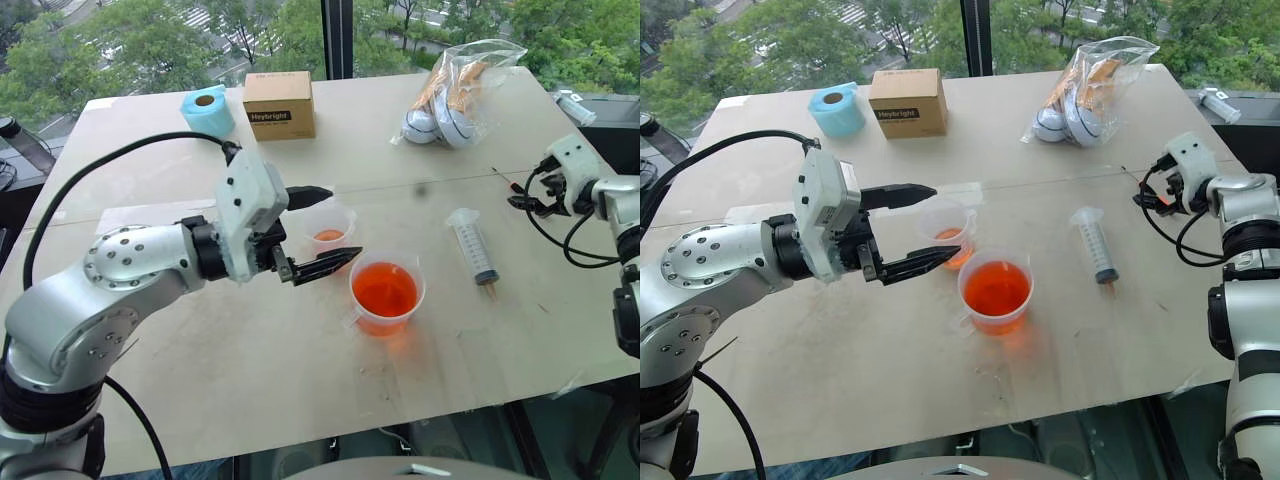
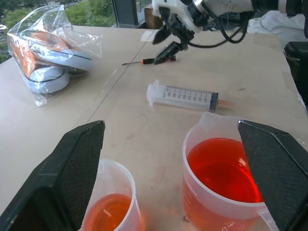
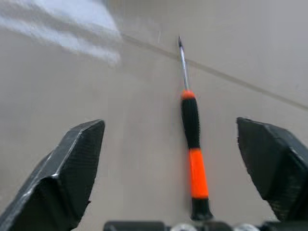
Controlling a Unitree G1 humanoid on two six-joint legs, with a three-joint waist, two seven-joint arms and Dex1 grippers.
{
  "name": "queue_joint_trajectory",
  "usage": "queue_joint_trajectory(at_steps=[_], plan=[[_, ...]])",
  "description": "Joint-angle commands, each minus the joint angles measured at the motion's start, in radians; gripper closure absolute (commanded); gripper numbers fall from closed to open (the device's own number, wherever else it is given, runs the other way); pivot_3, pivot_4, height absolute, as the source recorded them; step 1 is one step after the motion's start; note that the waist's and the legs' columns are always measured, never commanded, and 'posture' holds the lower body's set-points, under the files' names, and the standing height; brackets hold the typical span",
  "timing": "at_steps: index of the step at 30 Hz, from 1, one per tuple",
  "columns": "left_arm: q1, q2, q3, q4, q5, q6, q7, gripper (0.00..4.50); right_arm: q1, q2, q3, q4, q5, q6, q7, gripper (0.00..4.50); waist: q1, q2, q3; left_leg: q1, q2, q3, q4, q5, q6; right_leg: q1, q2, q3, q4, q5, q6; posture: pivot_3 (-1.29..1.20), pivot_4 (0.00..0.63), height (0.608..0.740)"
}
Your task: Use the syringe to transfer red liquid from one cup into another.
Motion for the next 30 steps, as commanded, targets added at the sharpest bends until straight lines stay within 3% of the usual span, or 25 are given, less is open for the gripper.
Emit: queue_joint_trajectory(at_steps=[1,3,7,16,30], plan=[[0.007,0.008,0.027,-0.004,0.025,-0.028,-0.026,0.00,0.045,-0.007,-0.026,-0.289,0.092,0.278,0.091,0.05,0.002,0.000,0.000,0.000,0.000,0.000,0.000,0.000,0.000,0.000,0.000,0.000,0.000,0.000,0.000,0.00,0.150,0.740],[0.003,0.014,0.034,0.004,0.030,-0.026,-0.041,0.00,0.125,-0.032,0.024,-0.525,0.140,0.513,0.134,0.05,0.010,0.000,0.000,0.000,0.000,-0.001,0.000,0.000,0.000,0.000,0.000,-0.001,0.000,0.000,0.000,0.00,0.150,0.740],[-0.008,0.016,0.031,0.019,0.041,-0.027,-0.069,0.00,0.178,-0.066,0.067,-0.733,0.168,0.722,0.129,0.05,0.029,0.000,0.000,-0.001,0.000,-0.002,0.001,0.000,0.000,0.000,-0.001,-0.002,0.000,0.000,0.000,0.00,0.150,0.740],[-0.032,0.002,0.005,0.029,0.089,-0.028,-0.095,0.00,0.041,0.007,0.197,-0.744,0.131,0.988,-0.017,0.05,0.025,0.000,0.000,-0.001,-0.001,-0.003,0.002,0.000,0.001,0.000,0.003,-0.002,0.001,0.000,0.000,0.00,0.150,0.740],[-0.003,-0.008,0.015,-0.010,0.072,0.003,-0.056,0.00,0.003,0.040,0.201,-0.762,0.166,1.173,-0.172,0.05,0.024,0.000,0.000,-0.002,-0.001,-0.003,0.002,0.000,0.001,0.000,0.003,-0.002,0.001,0.000,0.000,0.00,0.150,0.740]])
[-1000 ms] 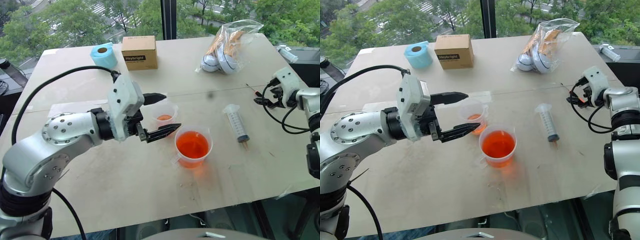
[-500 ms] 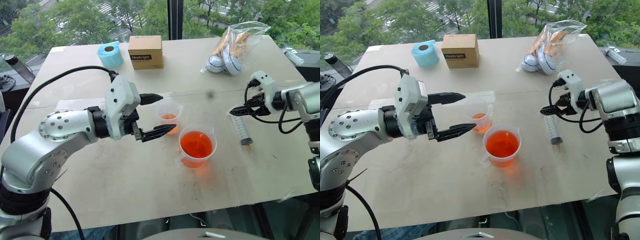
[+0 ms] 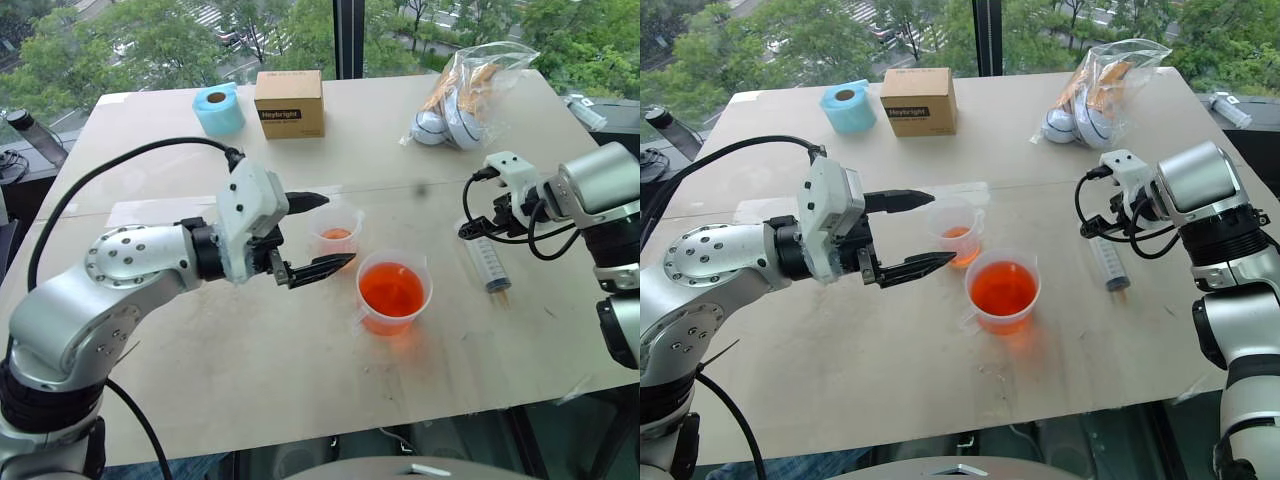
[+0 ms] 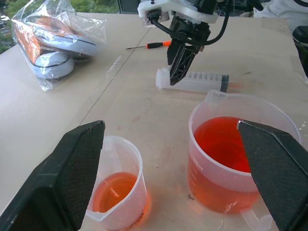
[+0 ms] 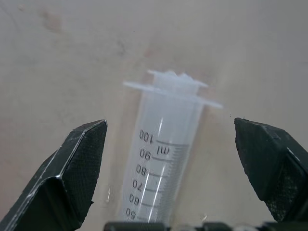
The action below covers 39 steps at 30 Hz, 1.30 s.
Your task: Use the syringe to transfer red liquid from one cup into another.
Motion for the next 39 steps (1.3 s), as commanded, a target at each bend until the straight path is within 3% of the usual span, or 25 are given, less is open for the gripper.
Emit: queue_joint_trajectory(at_steps=[1,12,15,19,20,26,30,35,39], plan=[[-0.008,-0.001,0.018,-0.022,-0.001,-0.004,0.004,0.00,-0.028,-0.006,-0.037,-0.026,0.013,0.018,-0.039,0.05,-0.001,0.000,0.000,0.000,0.000,0.000,0.000,0.000,0.000,0.000,0.000,0.000,0.000,0.000,0.000,0.00,0.150,0.740],[-0.018,-0.009,0.004,-0.022,0.000,-0.002,-0.001,0.00,-0.026,0.086,-0.069,0.116,0.068,0.033,-0.146,0.05,-0.002,0.000,0.000,0.000,0.000,0.000,0.000,0.000,0.000,0.000,0.001,0.000,0.000,0.000,0.000,0.00,0.150,0.740],[-0.016,-0.009,0.009,-0.027,-0.003,0.000,0.003,0.00,-0.041,0.107,-0.078,0.156,0.054,0.021,-0.169,0.88,-0.001,-0.001,0.000,0.000,0.000,0.000,0.000,0.000,0.000,0.000,0.001,0.000,0.000,0.000,0.000,0.00,0.150,0.740],[-0.009,-0.010,0.020,-0.023,-0.003,-0.002,0.004,0.00,-0.067,0.111,-0.111,0.135,0.079,0.031,-0.174,2.91,-0.002,-0.001,0.000,0.000,0.000,0.000,0.000,0.000,0.000,0.000,0.001,0.000,0.000,0.000,0.000,0.00,0.150,0.740],[-0.012,-0.017,0.026,-0.018,-0.010,-0.002,0.009,0.00,-0.071,0.103,-0.116,0.101,0.093,0.021,-0.161,3.06,-0.002,-0.001,0.000,0.000,0.000,0.000,0.000,0.000,0.000,0.000,0.001,0.000,0.000,0.000,0.000,0.00,0.150,0.740],[-0.046,-0.059,0.072,-0.007,-0.095,0.019,0.058,0.00,-0.115,0.032,-0.217,-0.101,0.274,0.026,-0.044,3.06,-0.001,-0.001,0.000,-0.001,0.000,0.001,0.000,0.000,0.000,-0.002,0.001,0.001,0.001,0.000,0.000,0.00,0.150,0.740],[-0.111,-0.073,0.118,0.046,-0.172,0.023,0.076,0.00,-0.103,0.008,-0.346,-0.236,0.349,-0.129,0.025,3.06,0.004,-0.001,0.000,-0.001,0.000,0.000,0.000,0.000,0.000,-0.002,0.000,0.000,0.000,0.000,0.000,0.00,0.150,0.740],[-0.262,-0.059,0.133,0.183,-0.221,0.010,-0.009,0.00,0.105,0.105,-0.614,-0.493,0.507,-0.467,0.120,3.06,0.004,-0.005,-0.002,-0.001,0.000,-0.001,0.000,0.000,0.000,0.000,0.001,-0.001,0.000,0.000,0.000,0.00,0.150,0.740],[-0.364,-0.045,0.109,0.273,-0.291,0.058,-0.121,0.00,0.222,0.206,-0.693,-0.641,0.638,-0.565,0.089,3.06,-0.003,-0.004,-0.002,0.000,0.000,0.000,0.001,0.000,0.000,0.000,0.001,-0.001,0.001,0.000,0.001,0.00,0.150,0.740]])
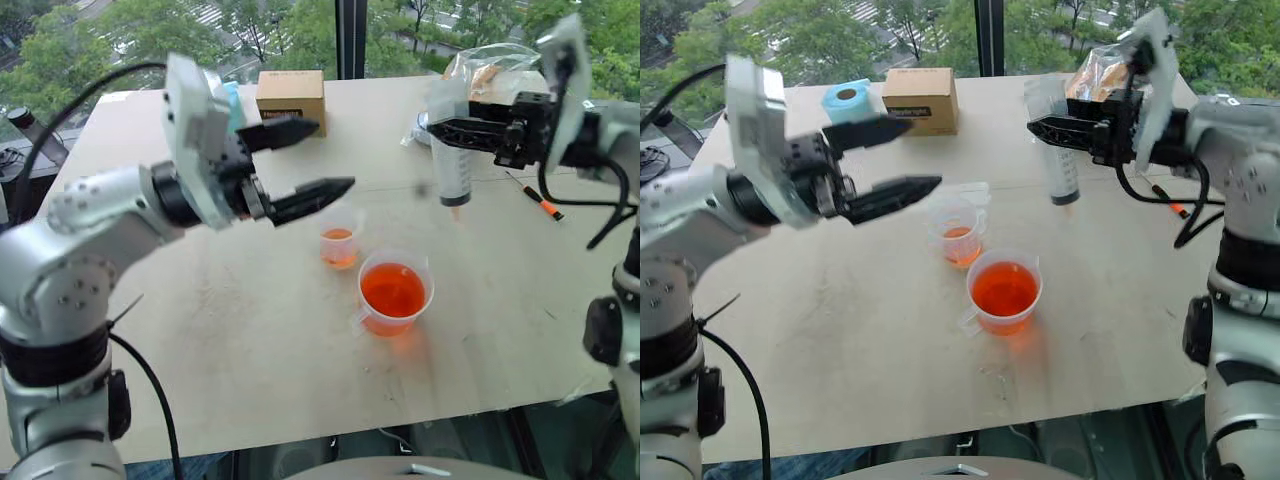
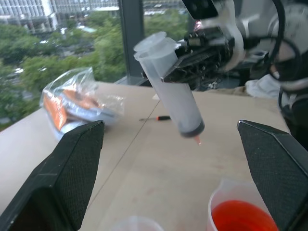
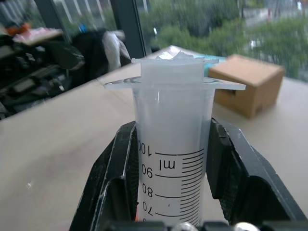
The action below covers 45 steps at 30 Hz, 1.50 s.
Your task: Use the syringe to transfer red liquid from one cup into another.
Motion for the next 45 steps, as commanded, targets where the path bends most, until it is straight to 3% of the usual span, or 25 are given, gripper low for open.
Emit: queue_joint_trajectory(at_steps=[1,7,15,22,28,40,44,45], plan=[[-0.086,0.021,-0.007,0.056,-0.061,0.035,-0.093,0.00,0.055,0.058,-0.085,-0.149,0.144,-0.092,-0.020,3.06,-0.003,0.000,0.000,0.000,0.000,0.000,0.000,0.000,0.000,0.000,0.000,0.000,0.000,0.000,0.000,0.00,0.150,0.740],[-0.216,0.001,-0.072,0.154,-0.030,0.037,-0.221,0.00,0.204,0.184,-0.043,-0.303,0.276,-0.172,-0.128,3.06,-0.003,0.001,0.000,0.002,0.000,0.001,0.000,0.000,0.000,0.000,0.001,-0.001,0.001,0.000,0.000,0.00,0.150,0.740],[-0.258,0.004,-0.137,0.163,0.027,0.023,-0.387,0.00,0.444,0.198,0.133,-0.383,0.137,-0.394,-0.090,3.06,-0.002,0.000,0.000,0.002,0.000,0.001,0.001,0.000,0.000,0.000,0.002,-0.001,0.000,0.000,0.000,0.00,0.150,0.740],[-0.230,-0.019,-0.188,0.119,0.078,0.008,-0.440,0.00,0.549,0.173,0.242,-0.326,-0.023,-0.591,-0.029,3.06,-0.001,0.000,0.000,0.002,0.000,0.000,0.002,0.000,0.000,0.000,0.002,-0.001,0.001,0.000,0.000,0.00,0.150,0.740],[-0.216,-0.057,-0.247,0.100,0.159,-0.025,-0.450,0.00,0.581,0.164,0.312,-0.247,-0.128,-0.729,0.026,3.06,0.000,0.000,0.000,0.002,0.000,0.000,0.004,0.000,0.000,0.001,0.003,-0.001,0.001,0.000,0.000,0.00,0.150,0.740],[-0.196,-0.108,-0.336,0.106,0.303,-0.075,-0.452,0.00,0.584,0.161,0.342,-0.188,-0.174,-0.829,0.053,3.06,0.000,0.000,0.000,0.002,0.000,-0.001,0.005,0.000,0.000,0.001,0.003,0.000,0.001,0.000,0.000,0.00,0.150,0.740],[-0.192,-0.115,-0.356,0.123,0.341,-0.097,-0.470,1.20,0.586,0.156,0.342,-0.190,-0.175,-0.833,0.049,3.06,0.001,0.000,0.000,0.002,0.000,-0.001,0.005,0.000,0.000,0.001,0.003,0.000,0.001,0.000,0.000,0.00,0.150,0.740],[-0.193,-0.117,-0.359,0.125,0.349,-0.101,-0.474,1.72,0.586,0.155,0.343,-0.192,-0.174,-0.833,0.048,3.06,0.001,0.000,0.000,0.002,0.000,-0.001,0.005,0.000,0.000,0.002,0.003,0.000,0.001,0.000,0.000,0.00,0.150,0.740]])
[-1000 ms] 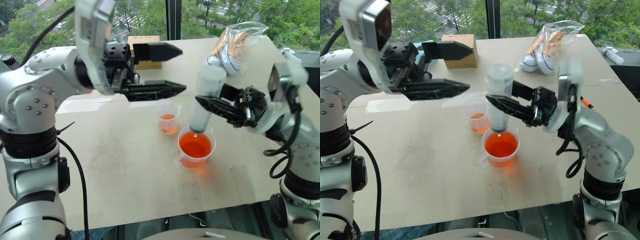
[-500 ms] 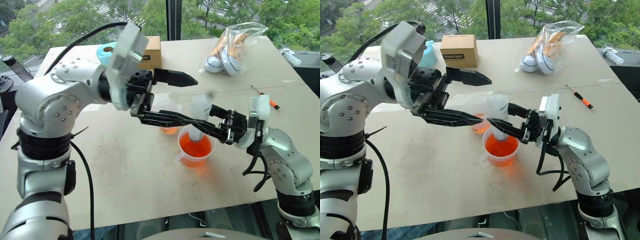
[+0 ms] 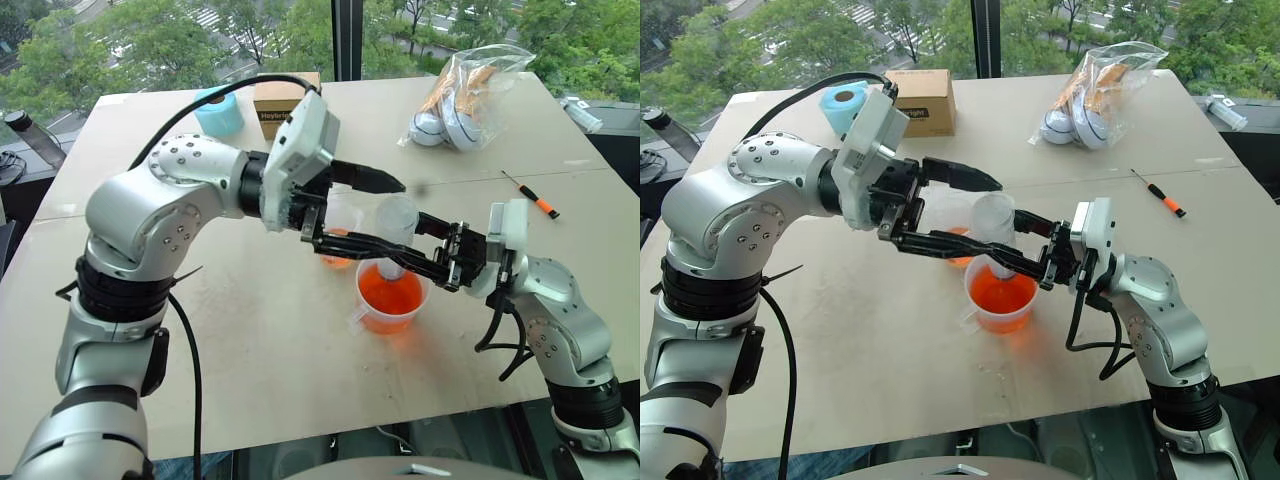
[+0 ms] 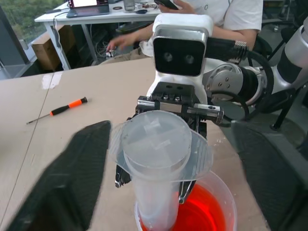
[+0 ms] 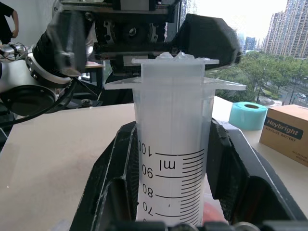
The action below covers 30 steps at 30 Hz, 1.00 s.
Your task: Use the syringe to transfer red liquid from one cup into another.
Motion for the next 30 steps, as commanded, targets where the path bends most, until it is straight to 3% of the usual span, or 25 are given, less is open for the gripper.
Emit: queue_joint_trajectory(at_steps=[1,3,4,15,30], plan=[[-0.004,-0.008,-0.003,-0.003,0.029,-0.033,-0.019,2.15,0.001,-0.006,-0.002,-0.028,0.009,-0.026,0.001,3.06,0.000,0.000,0.000,0.000,0.000,0.000,0.000,0.000,0.000,0.000,0.000,0.000,0.000,0.000,0.000,0.00,0.150,0.740],[-0.005,-0.011,-0.006,0.000,0.040,-0.038,-0.027,3.03,0.001,-0.009,-0.001,-0.029,0.009,-0.028,-0.001,3.06,0.001,0.000,0.000,0.000,0.000,0.000,0.000,0.000,0.000,0.000,0.000,0.000,0.000,0.000,0.000,0.00,0.150,0.740],[-0.005,-0.012,-0.009,0.001,0.047,-0.041,-0.032,3.09,0.001,-0.010,0.000,-0.029,0.008,-0.029,-0.002,3.06,0.001,0.000,0.000,0.000,0.000,0.000,0.000,0.000,0.000,0.000,0.000,0.000,0.000,0.000,0.000,0.00,0.150,0.740],[-0.094,-0.074,0.061,0.045,0.031,-0.025,0.008,3.08,0.015,-0.015,0.018,-0.031,0.009,-0.017,-0.001,3.06,0.002,0.000,0.000,0.000,0.000,-0.001,0.001,0.000,0.000,0.001,0.000,0.000,0.000,0.000,0.000,0.00,0.150,0.740],[-0.168,-0.064,0.101,0.038,-0.004,0.027,0.017,3.08,0.042,-0.028,0.040,-0.061,0.051,0.040,-0.046,3.06,0.001,0.000,0.000,0.000,0.000,-0.001,0.001,0.000,0.000,0.001,0.000,0.000,0.000,0.000,0.000,0.00,0.150,0.740]])
